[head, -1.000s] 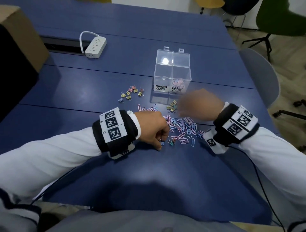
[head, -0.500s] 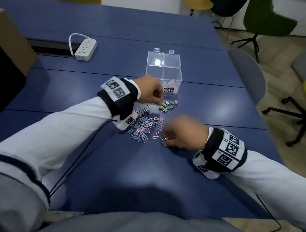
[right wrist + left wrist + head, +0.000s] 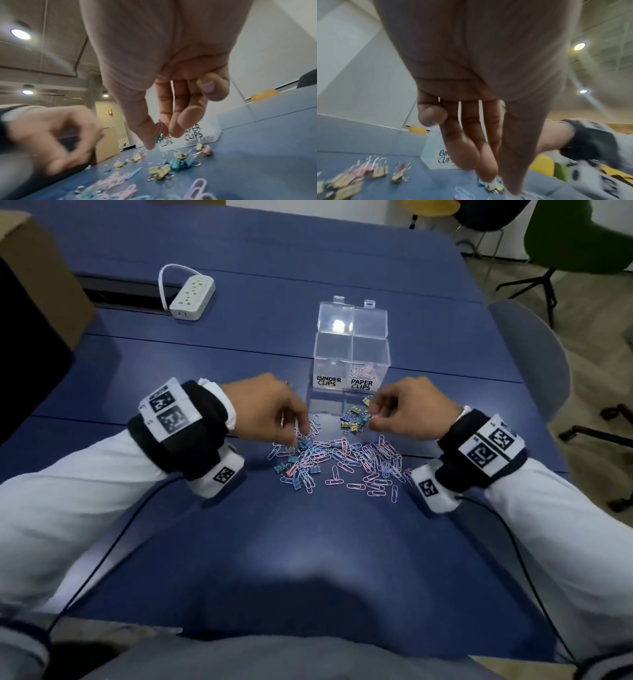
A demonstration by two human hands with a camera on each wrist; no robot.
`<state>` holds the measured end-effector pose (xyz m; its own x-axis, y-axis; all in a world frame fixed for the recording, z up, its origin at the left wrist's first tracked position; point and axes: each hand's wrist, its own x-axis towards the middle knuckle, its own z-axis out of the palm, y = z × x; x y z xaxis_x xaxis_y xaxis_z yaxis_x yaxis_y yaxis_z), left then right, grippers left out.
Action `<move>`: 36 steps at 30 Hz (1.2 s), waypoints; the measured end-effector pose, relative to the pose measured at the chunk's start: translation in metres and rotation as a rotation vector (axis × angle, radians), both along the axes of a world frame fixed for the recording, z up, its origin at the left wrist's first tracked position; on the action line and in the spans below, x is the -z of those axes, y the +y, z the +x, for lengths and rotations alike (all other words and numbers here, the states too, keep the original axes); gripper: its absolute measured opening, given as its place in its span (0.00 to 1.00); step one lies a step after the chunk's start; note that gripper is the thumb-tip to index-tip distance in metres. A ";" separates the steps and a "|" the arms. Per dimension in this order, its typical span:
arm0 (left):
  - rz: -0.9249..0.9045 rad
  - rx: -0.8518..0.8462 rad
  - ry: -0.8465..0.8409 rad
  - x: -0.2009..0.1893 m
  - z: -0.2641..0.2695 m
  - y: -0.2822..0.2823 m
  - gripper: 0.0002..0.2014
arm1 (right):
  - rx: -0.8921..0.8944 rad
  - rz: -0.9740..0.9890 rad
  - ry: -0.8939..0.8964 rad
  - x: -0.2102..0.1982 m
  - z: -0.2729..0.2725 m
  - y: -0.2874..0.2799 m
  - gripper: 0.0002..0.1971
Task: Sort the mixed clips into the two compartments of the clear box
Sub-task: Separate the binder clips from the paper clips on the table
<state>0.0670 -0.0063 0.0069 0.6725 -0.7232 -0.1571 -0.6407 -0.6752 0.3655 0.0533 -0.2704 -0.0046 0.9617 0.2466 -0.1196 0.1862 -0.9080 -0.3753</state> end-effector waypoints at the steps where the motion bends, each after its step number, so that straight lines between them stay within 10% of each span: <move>1: 0.020 0.013 0.026 0.003 -0.008 0.004 0.09 | 0.006 -0.025 0.004 0.003 0.007 0.000 0.07; 7: 0.047 0.012 0.052 0.025 -0.029 0.013 0.13 | -0.084 -0.118 -0.030 0.008 0.012 0.017 0.22; 15: 0.038 -0.033 0.118 0.023 -0.023 0.021 0.06 | -0.354 -0.131 -0.052 0.014 -0.035 0.076 0.14; 21: -0.026 -0.101 0.066 -0.002 0.001 0.019 0.05 | -0.325 -0.071 0.022 0.022 -0.037 0.072 0.01; 36: -0.073 -0.112 -0.041 0.015 0.051 -0.047 0.11 | 0.072 0.192 -0.004 0.006 0.017 0.002 0.05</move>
